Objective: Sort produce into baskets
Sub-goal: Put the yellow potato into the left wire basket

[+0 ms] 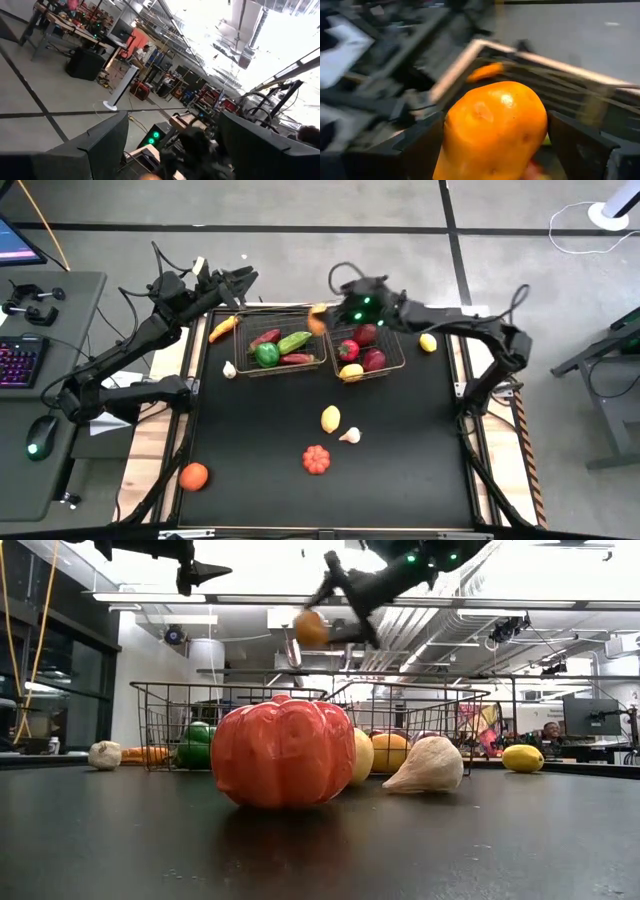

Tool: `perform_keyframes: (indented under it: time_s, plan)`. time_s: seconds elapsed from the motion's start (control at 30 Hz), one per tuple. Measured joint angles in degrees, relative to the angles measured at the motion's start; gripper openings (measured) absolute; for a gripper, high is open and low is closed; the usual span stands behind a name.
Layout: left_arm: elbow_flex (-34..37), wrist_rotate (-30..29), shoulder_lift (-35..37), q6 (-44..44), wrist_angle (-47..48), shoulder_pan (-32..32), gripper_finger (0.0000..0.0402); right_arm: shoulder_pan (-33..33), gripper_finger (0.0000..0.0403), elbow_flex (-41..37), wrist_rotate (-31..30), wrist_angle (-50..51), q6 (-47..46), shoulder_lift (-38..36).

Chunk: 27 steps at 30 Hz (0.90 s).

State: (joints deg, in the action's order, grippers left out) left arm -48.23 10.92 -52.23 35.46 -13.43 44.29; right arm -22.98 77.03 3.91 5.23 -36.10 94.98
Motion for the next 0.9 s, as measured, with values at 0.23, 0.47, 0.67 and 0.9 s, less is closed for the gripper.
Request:
perform_keyframes:
  time_s: [0.23,0.47,0.67,0.9]
  plan:
    - [0.0,-2.1,0.0,1.0,0.0,0.0,0.0298,5.9,0.0326,0.0,2.2,-14.3,0.4,6.6]
    - [0.0,-2.5,0.0,2.1,0.0,-0.1,0.0298,6.7,0.0326,0.0,0.6,-16.6,0.6,8.6]
    - [0.0,-2.5,0.0,3.4,0.0,-0.1,0.0298,5.5,0.0326,0.0,-0.9,-16.6,0.6,8.6]
    - [0.0,-2.5,0.0,3.4,0.1,-0.1,0.0298,3.7,0.0326,0.0,-2.6,-16.5,3.8,8.6]
